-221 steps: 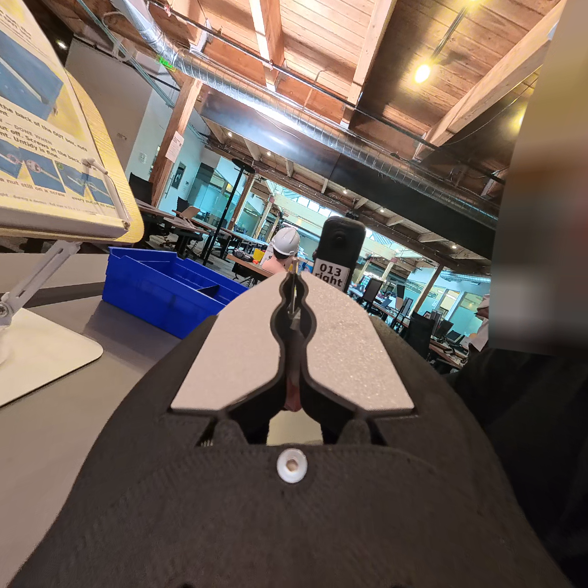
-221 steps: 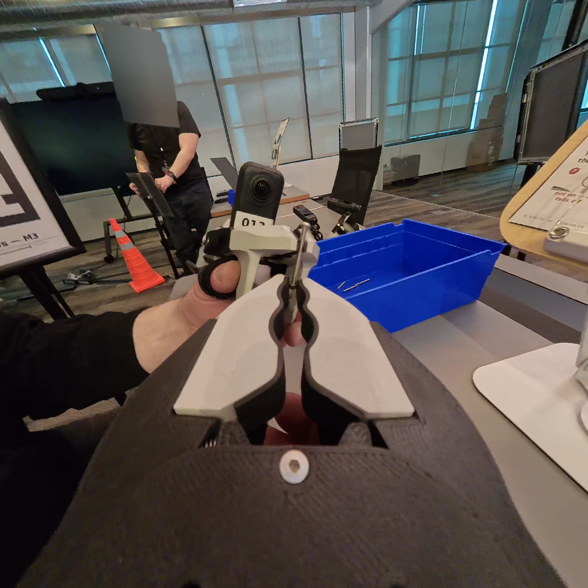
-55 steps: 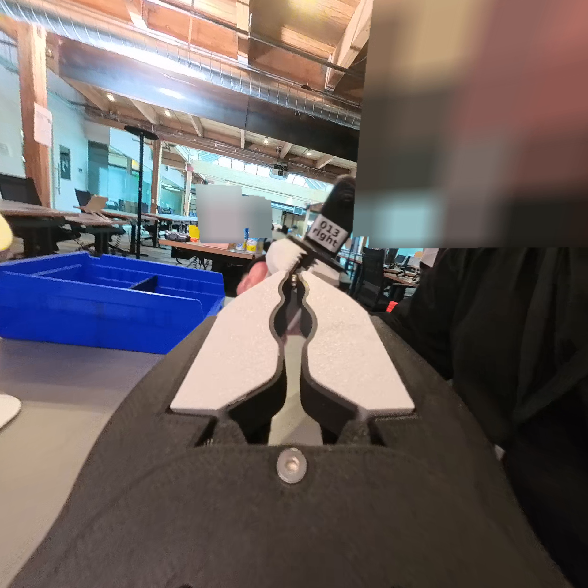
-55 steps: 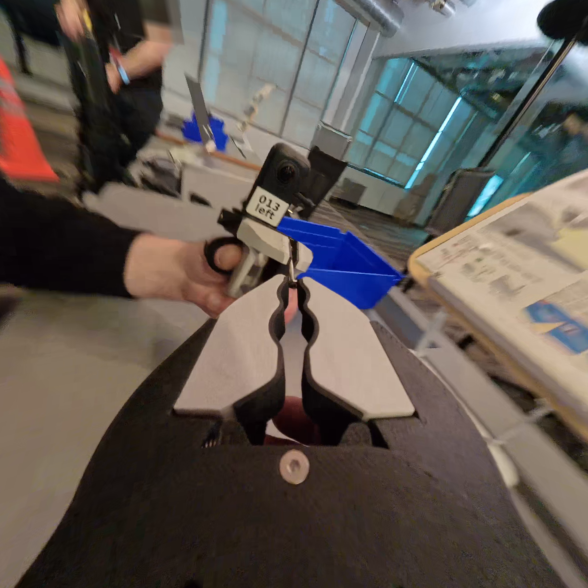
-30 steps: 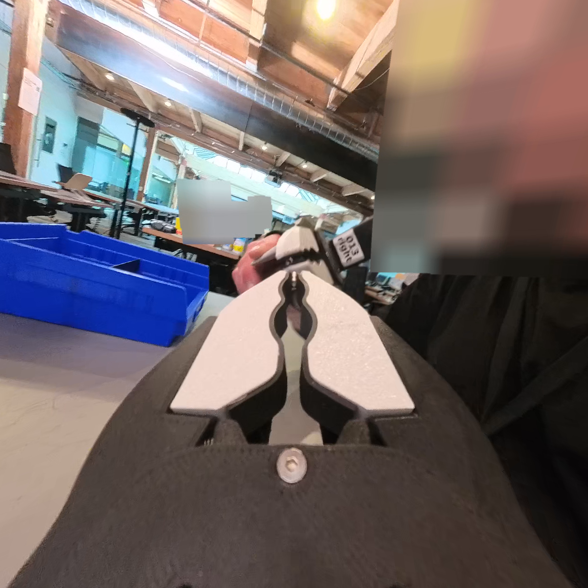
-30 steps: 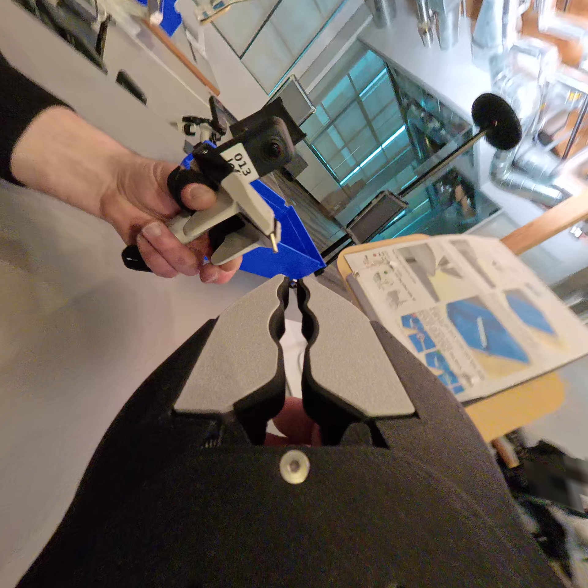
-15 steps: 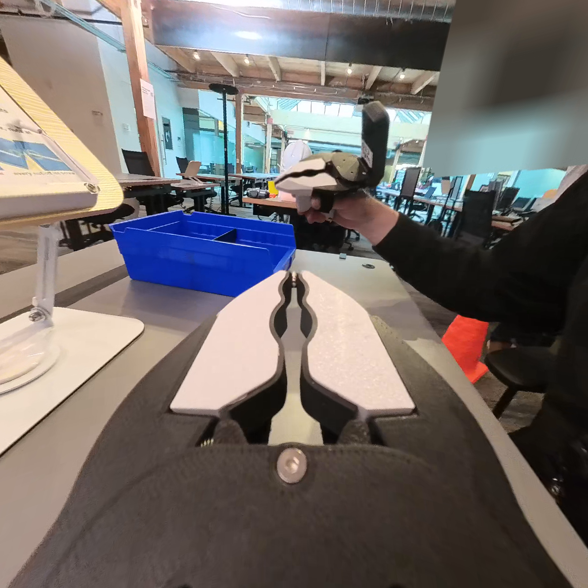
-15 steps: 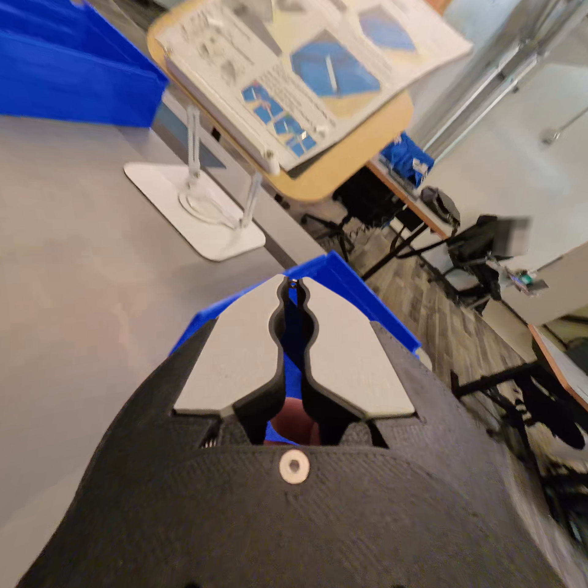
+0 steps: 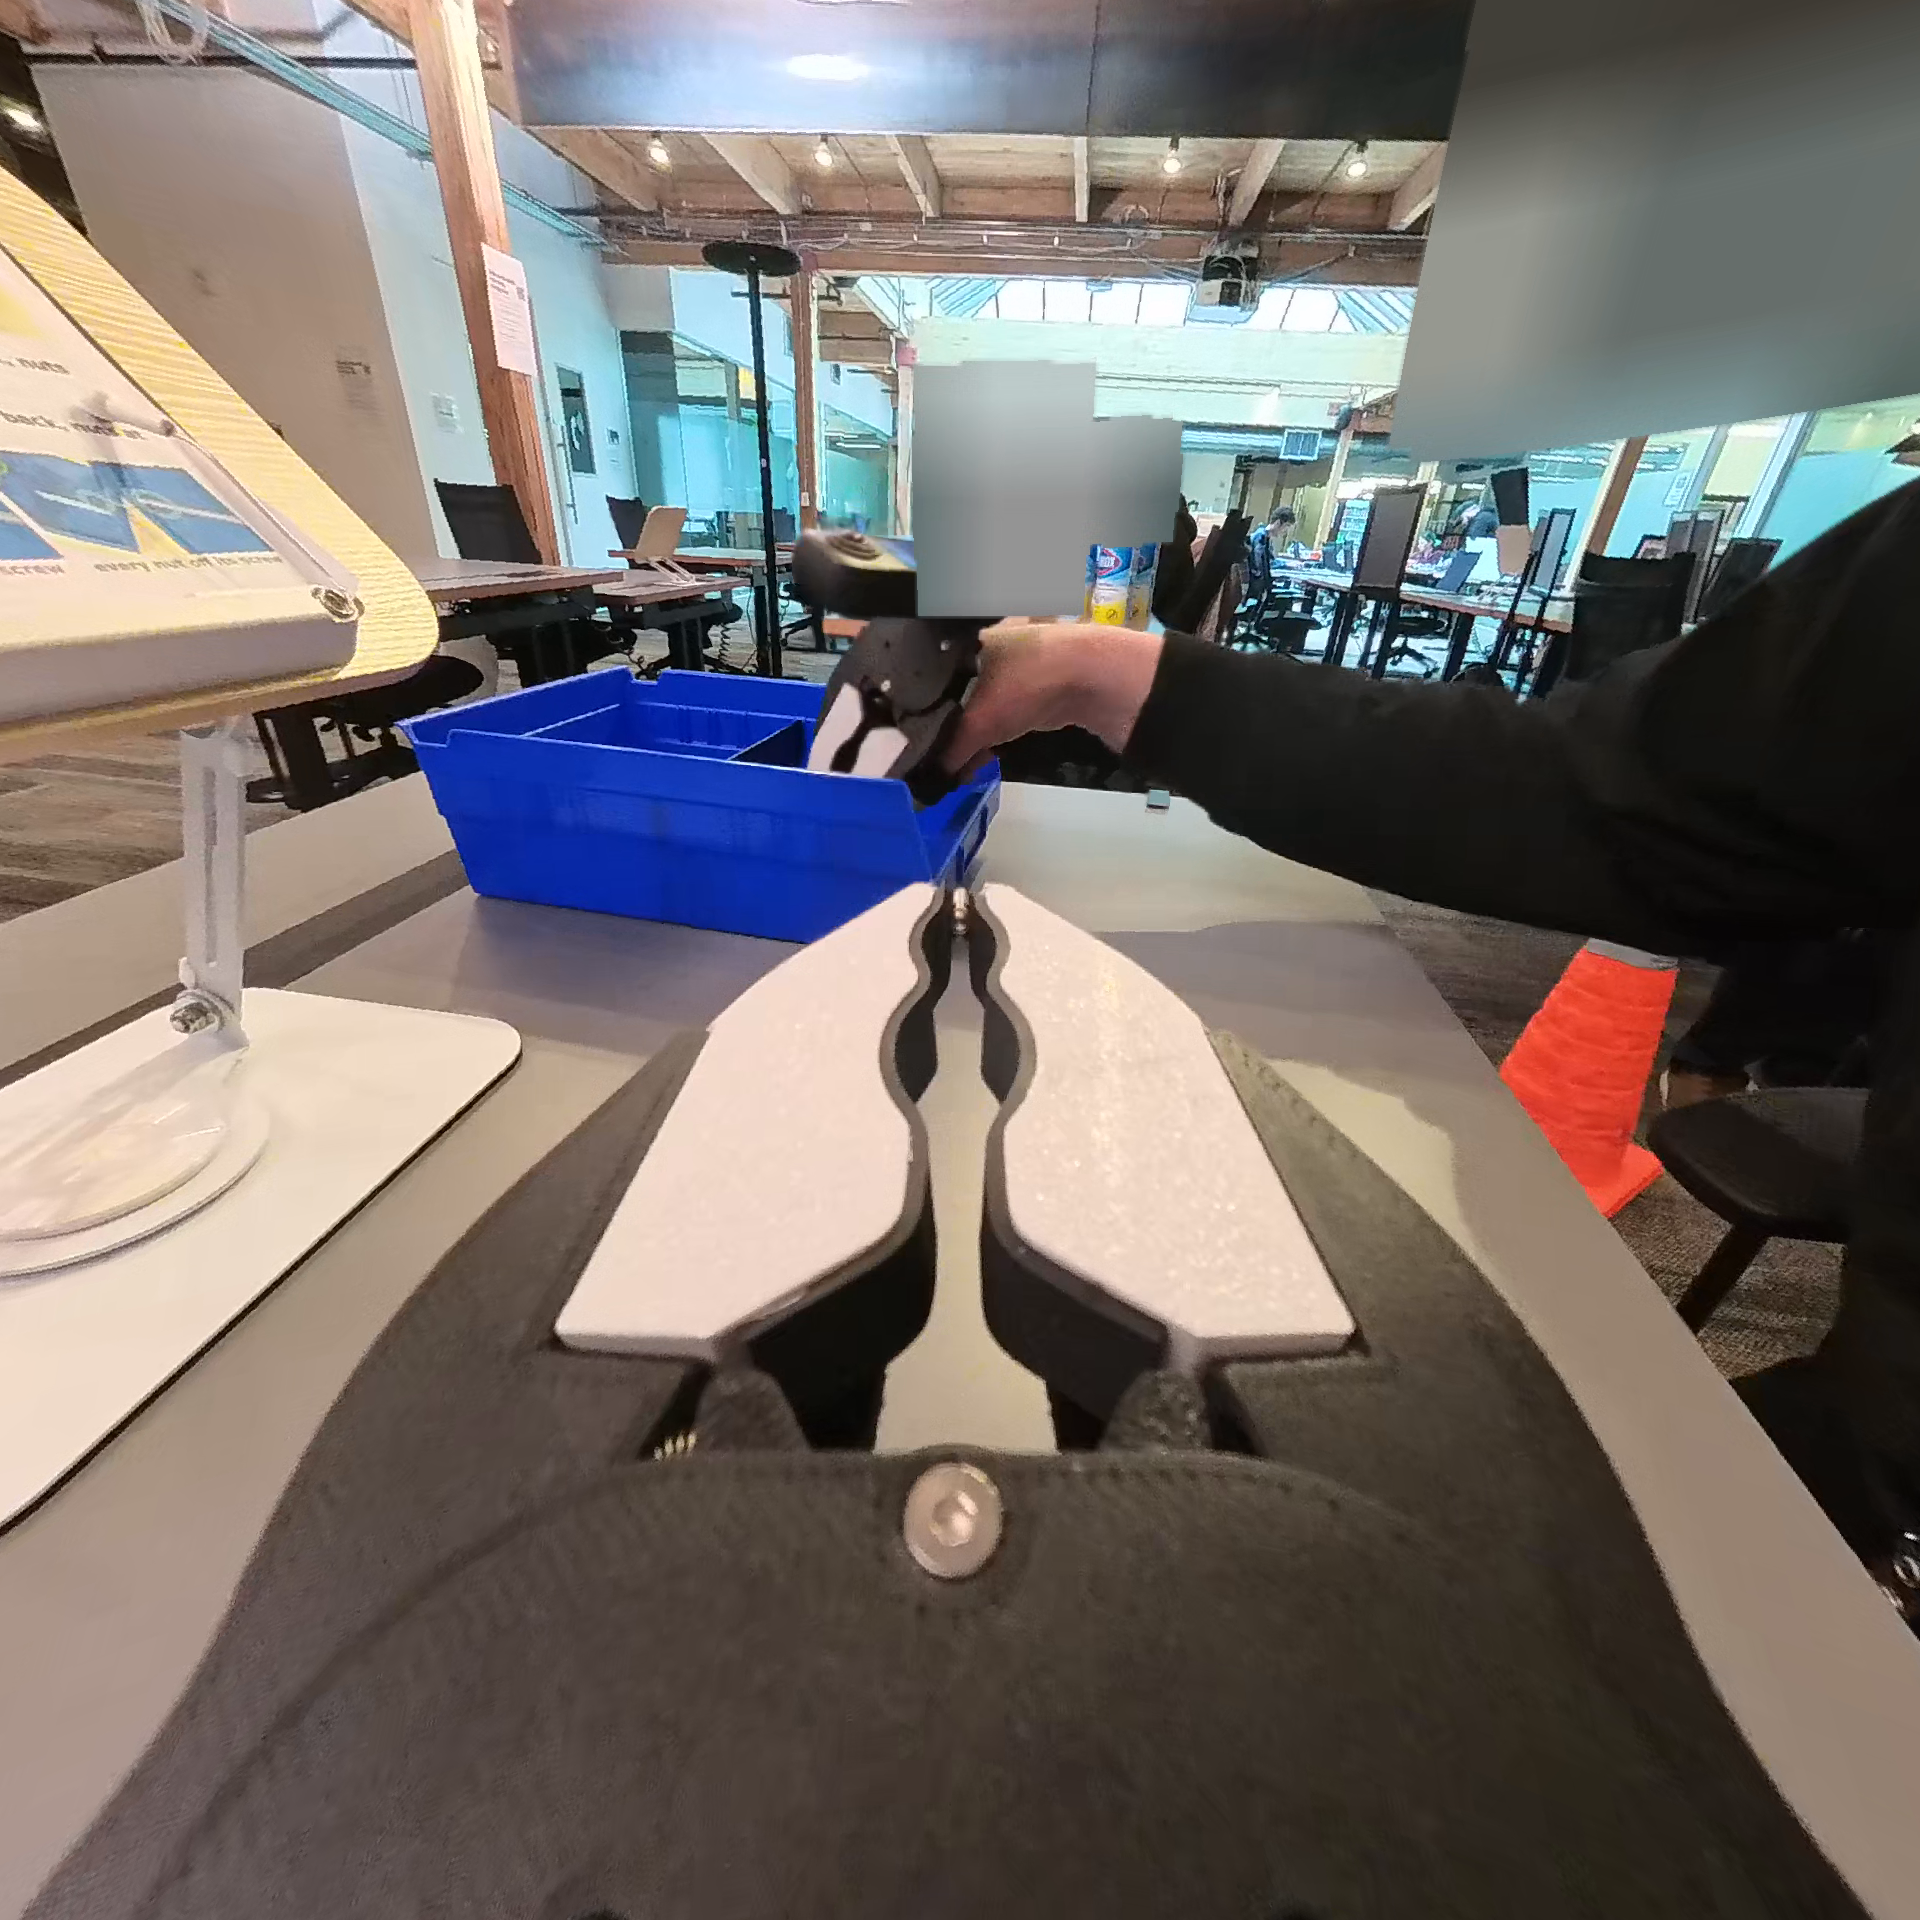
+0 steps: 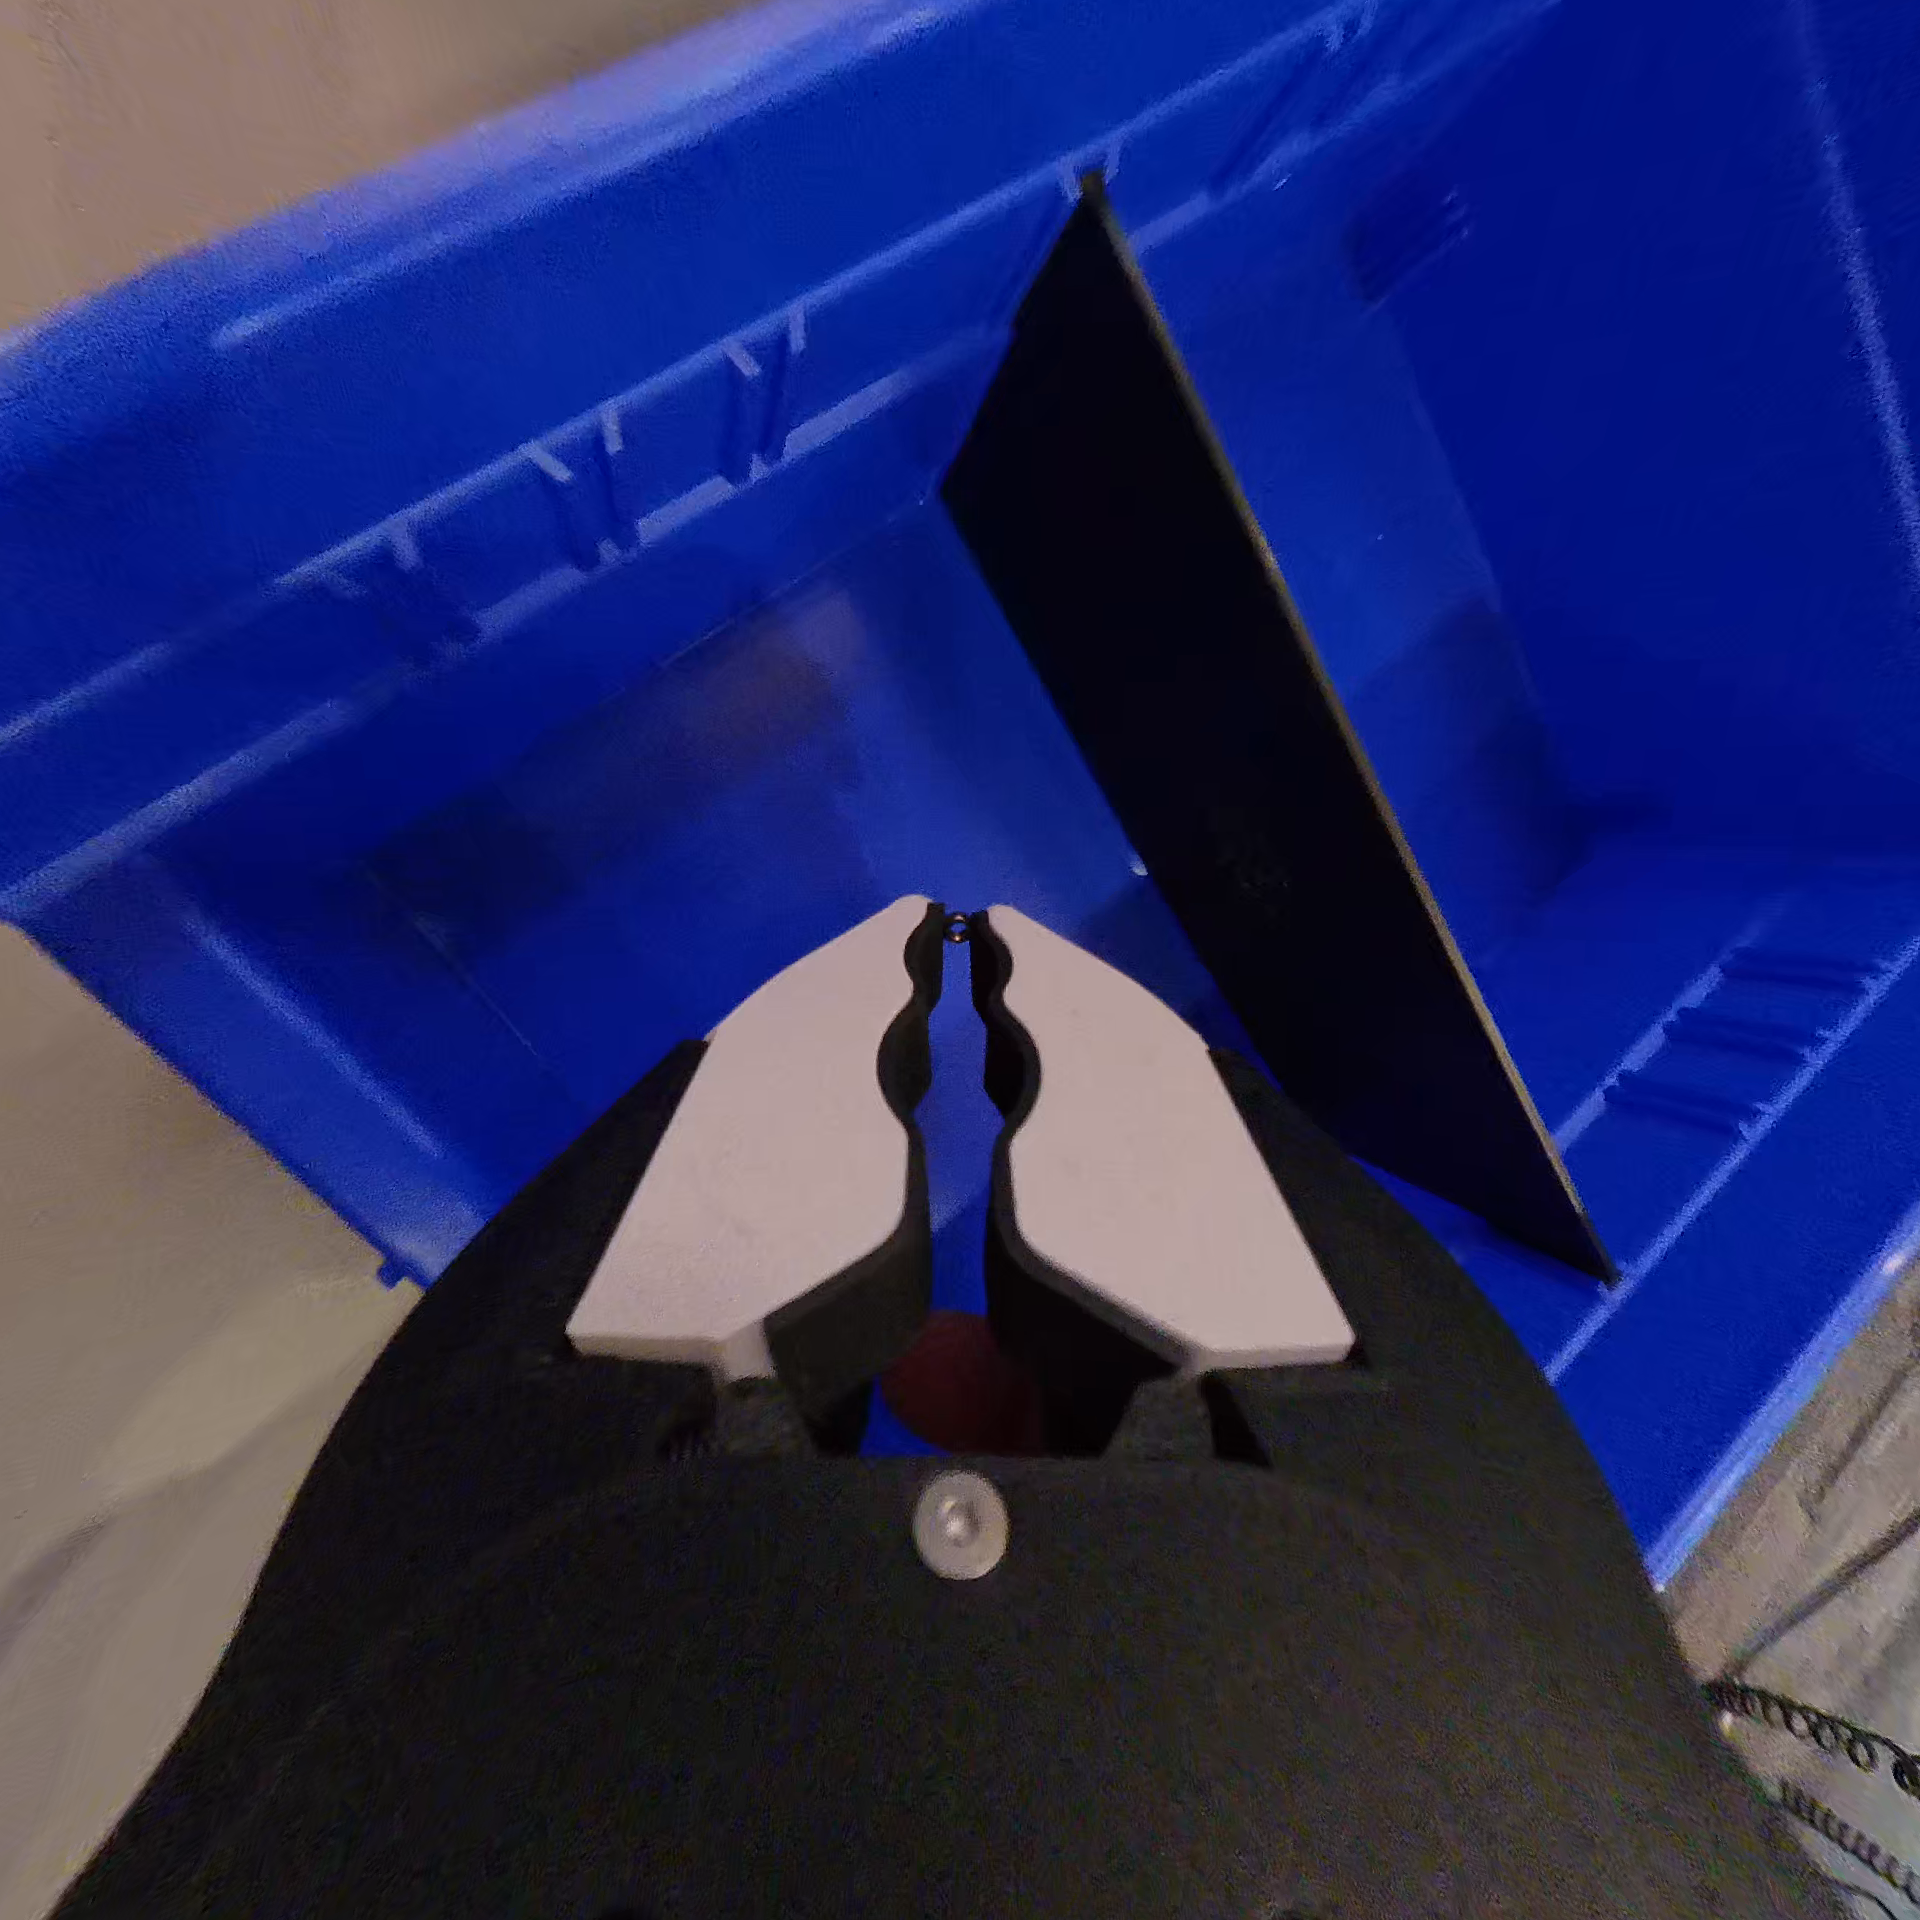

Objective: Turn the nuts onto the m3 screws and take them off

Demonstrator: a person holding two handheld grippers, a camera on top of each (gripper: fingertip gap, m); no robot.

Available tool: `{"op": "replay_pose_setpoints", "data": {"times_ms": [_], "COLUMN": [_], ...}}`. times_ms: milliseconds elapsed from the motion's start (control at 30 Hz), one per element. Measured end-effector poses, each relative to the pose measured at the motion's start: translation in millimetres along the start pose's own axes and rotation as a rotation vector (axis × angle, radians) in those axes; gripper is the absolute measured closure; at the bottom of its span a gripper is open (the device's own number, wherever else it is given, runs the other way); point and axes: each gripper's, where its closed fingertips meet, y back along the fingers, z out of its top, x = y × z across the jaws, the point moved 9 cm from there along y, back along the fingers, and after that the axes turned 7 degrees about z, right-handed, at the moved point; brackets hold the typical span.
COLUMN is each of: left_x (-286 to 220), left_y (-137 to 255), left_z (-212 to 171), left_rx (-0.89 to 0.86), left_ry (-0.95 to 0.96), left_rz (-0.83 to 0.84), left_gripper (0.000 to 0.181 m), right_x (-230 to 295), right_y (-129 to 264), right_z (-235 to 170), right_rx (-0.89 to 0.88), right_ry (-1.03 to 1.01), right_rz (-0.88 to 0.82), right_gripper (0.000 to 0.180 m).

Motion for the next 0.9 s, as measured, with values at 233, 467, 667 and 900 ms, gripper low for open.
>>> {"op": "replay_pose_setpoints", "data": {"times_ms": [233,467,667,900], "left_x": [-2.0,-7.8,-22.2,-36.1], "left_y": [-3.0,-2.7,-18.3,-28.4], "left_z": [-0.7,6.8,10.7,7.0], "left_rx": [0.013,-0.003,0.037,0.12], "left_ry": [-0.012,-0.052,-0.101,-0.185], "left_rz": [-0.011,-0.012,-0.043,-0.024], "left_gripper": [0.178,0.178,0.178,0.178], "right_x": [-1.9,25.5,160.8,225.0], "right_y": [-18.8,89.1,126.4,90.8], "right_z": [-3.8,23.6,95.5,140.2], "right_rx": [0.124,-0.217,-0.553,-0.583], "right_ry": [-0.021,0.066,0.405,0.544], "right_rz": [0.15,-0.098,0.018,0.113], "right_gripper": [0.149,0.158,0.162,0.164]}}
